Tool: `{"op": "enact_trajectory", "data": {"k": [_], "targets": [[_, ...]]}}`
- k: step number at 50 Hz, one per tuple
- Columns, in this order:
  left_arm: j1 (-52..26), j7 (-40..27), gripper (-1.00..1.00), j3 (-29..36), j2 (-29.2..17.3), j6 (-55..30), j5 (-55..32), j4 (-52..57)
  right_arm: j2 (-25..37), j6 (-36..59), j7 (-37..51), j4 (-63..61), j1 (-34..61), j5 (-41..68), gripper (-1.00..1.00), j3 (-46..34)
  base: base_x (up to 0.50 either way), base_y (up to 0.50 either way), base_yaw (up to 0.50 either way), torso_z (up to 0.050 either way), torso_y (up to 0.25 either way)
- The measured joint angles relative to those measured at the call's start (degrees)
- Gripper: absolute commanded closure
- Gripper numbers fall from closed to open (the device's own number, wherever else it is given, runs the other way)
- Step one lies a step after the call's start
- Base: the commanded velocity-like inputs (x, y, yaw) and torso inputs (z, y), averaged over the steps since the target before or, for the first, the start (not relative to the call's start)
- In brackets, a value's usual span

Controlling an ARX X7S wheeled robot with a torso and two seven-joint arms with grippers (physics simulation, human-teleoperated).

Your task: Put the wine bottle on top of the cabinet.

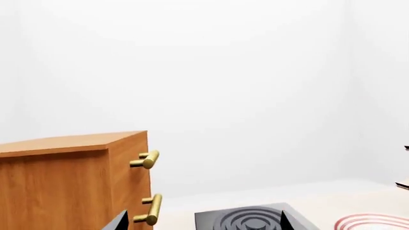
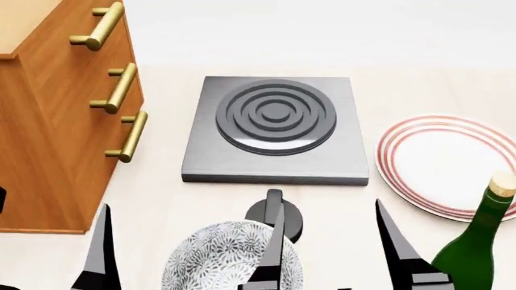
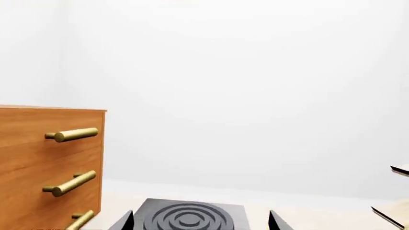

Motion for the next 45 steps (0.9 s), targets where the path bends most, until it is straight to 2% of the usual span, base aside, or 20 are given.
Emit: {"op": "enact_trajectory", "data": {"k": [14,29,45], "targets": [[-0.1,-0.4,-1.0,0.5,-0.3,0.3,-0.3,-0.6,1.9,2.7,1.8,-1.9,0.5,-0.4,-1.0,2.5,0.0,0.0,0.0,0.0,0.0],[-0.2,-0.9,-1.0,0.7,-0.7,0.1,-0.7,-0.5,5.8,12.4,2.6,-5.1,9.1,1.3,-1.0,10.5,0.0,0.0,0.0,0.0,0.0],[-0.5,-1.4,-1.0,0.0,-1.1,-0.9,-1.8,0.5,9.0,15.0,1.3,3.9,18.1,1.5,-1.0,12.8,0.0,0.0,0.0,0.0,0.0]]}}
